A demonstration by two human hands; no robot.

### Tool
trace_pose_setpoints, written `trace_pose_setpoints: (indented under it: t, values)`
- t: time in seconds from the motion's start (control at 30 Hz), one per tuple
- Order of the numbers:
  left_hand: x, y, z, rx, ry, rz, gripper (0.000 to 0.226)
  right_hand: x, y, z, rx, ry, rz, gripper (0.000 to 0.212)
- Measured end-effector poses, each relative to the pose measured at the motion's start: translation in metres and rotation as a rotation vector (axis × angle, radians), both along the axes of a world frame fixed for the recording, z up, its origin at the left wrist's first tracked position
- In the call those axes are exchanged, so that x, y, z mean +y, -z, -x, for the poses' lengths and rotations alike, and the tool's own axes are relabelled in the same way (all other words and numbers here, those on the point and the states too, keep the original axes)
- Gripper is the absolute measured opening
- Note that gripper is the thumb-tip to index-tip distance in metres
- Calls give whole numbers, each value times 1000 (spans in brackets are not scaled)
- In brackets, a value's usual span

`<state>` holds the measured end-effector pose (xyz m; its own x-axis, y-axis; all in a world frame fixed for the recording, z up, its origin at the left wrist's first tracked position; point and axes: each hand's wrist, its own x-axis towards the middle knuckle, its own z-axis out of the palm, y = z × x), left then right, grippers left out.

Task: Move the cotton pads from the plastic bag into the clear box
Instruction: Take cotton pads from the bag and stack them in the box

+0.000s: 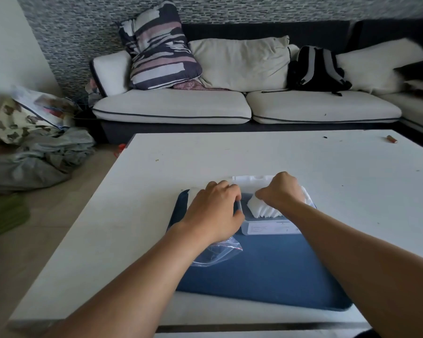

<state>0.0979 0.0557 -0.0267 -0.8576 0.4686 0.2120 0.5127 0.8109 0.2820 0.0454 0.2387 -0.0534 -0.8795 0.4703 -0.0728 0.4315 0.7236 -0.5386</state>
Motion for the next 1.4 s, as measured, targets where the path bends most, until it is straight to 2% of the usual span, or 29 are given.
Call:
trace_pose_setpoints:
  t: [0.13,0.2,0.3,0.43,0.5,0.6,0.63,0.7,0.8,0.83,0.9,1.03,1.07,1.1,1.17,1.2,1.27,1.3,1.4]
  values:
    - [-1,0,2,-11,-2,11,29,5,-7,2,-37,-12,97,38]
    - [-3,-2,3,-22,-16,25,36,9,-19,4,18,-8,189,42]
    - [-9,-6,4,-71,-33,21,47,9,-35,-3,132,-68,229,30]
    - [-18,-13,4,-116,-64,4,54,-12,-47,-27,73,-307,201,4]
    - [-29,-17,6,-193,-101,58,69,-22,-59,-43,-54,-525,224,13]
    - [-53,-16,6,-356,-203,263,93,-42,-66,-67,-308,-839,352,21]
    - [-59,-12,6,-393,-237,312,96,-50,-63,-74,-374,-921,337,25]
    - [-64,-5,3,-489,-274,351,105,-65,-50,-85,-419,-1088,115,32]
    - [-64,-3,-2,-643,-261,385,123,-78,-28,-88,-353,-1168,-218,36]
    - [-64,-4,-3,-640,-265,386,123,-79,-25,-86,-318,-1140,-278,33]
    - [-63,-3,-5,-555,-290,365,107,-79,-22,-81,-237,-1072,-346,24]
    - [-58,2,-1,-293,-309,279,43,-82,-18,-74,-161,-984,-437,6]
    - [-57,0,1,-257,-306,252,29,-83,-19,-73,-136,-959,-454,9]
    - [-57,-2,3,-255,-311,219,26,-83,-22,-73,-125,-926,-480,12]
    - [-56,-4,6,-360,-303,174,37,-80,-29,-73,-153,-886,-508,7]
    - [-53,-4,4,-412,-289,200,45,-78,-32,-72,-199,-890,-504,12]
    - [-46,-1,-3,-406,-260,368,63,-74,-30,-69,-269,-934,-486,25]
    - [-42,3,-6,-359,-255,451,64,-73,-30,-70,-281,-950,-491,32]
    - [-31,14,-12,-228,-301,505,35,-66,-31,-72,-268,-967,-426,43]
